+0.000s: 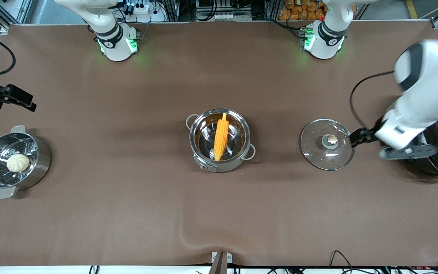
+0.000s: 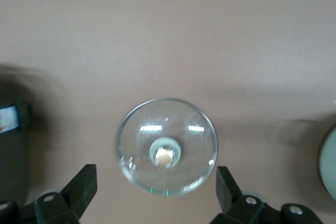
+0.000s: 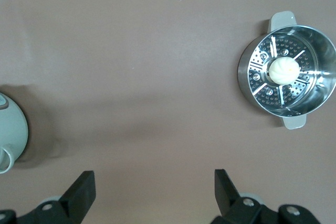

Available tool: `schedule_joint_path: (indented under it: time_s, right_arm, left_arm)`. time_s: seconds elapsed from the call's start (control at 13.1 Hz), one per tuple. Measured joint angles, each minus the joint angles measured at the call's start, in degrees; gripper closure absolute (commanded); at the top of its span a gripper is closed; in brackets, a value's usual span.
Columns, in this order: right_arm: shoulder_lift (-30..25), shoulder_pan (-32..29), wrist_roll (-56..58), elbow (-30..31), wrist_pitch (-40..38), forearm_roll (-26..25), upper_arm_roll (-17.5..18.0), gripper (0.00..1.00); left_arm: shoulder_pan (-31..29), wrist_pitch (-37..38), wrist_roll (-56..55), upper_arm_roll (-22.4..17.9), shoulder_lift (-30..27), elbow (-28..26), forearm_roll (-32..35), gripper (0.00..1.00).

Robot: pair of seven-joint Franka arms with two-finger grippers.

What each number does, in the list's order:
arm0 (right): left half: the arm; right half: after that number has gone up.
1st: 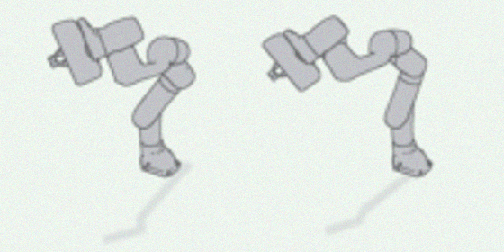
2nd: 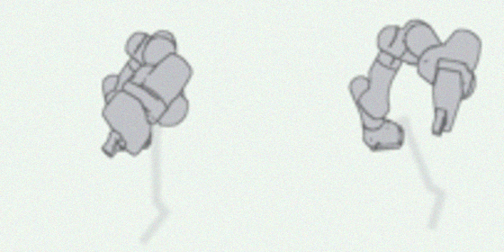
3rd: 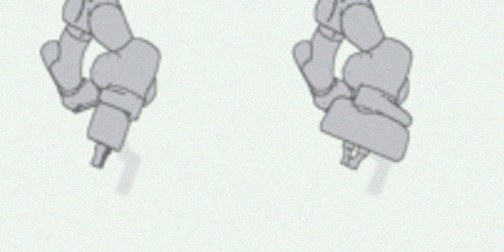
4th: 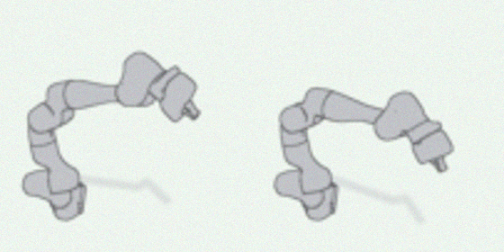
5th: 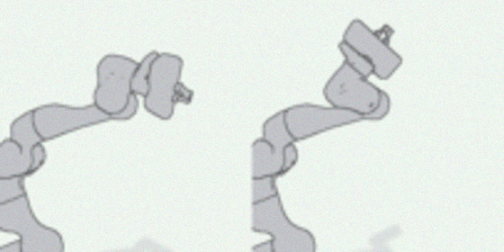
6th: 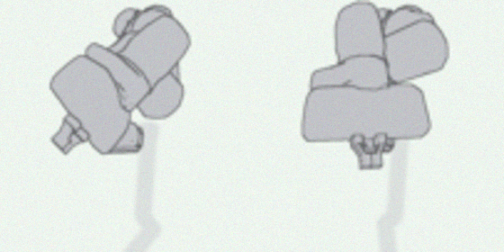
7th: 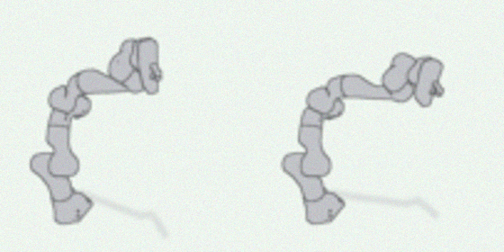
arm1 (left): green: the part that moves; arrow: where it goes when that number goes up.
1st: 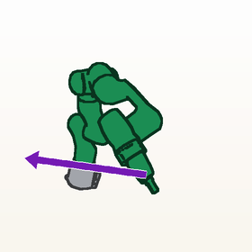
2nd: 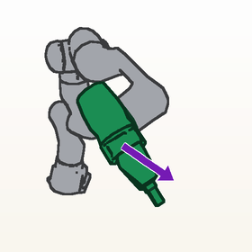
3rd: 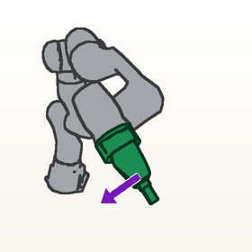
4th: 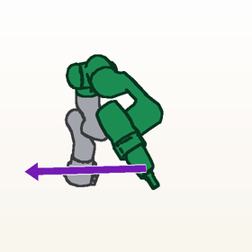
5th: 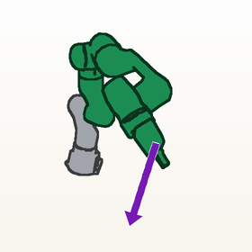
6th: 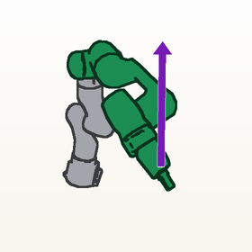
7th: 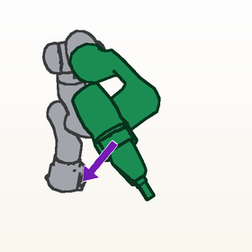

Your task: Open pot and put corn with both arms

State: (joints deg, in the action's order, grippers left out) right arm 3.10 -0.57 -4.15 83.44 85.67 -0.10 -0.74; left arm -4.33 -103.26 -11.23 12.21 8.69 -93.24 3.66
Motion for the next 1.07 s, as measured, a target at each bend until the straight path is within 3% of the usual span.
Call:
schedule_joint_path:
  time_s: [0.15, 0.31, 0.76, 1.07]
  right_arm:
    - [0.0, -0.3, 0.0, -1.7, -2.5, 0.0, 0.0, 0.00]
    - [0.0, -1.0, 0.0, -2.0, -3.1, 0.0, 0.0, 0.00]
    - [0.1, -1.8, 0.4, -2.0, -1.8, 0.0, 0.2, 0.00]
    - [0.4, -1.8, 0.4, -2.0, -1.8, 0.2, 0.6, 0.00]
  left_arm:
    - [0.0, 7.6, 0.0, 0.0, -0.6, 5.9, 0.0, 0.00]
    - [0.0, 10.7, 0.0, 0.1, -1.0, 8.6, -1.0, 0.00]
    - [-0.1, 15.4, 1.4, -0.3, -3.1, 9.3, -2.2, 0.00]
    - [5.0, 16.2, 2.1, -6.7, -5.0, 9.4, -2.9, 0.00]
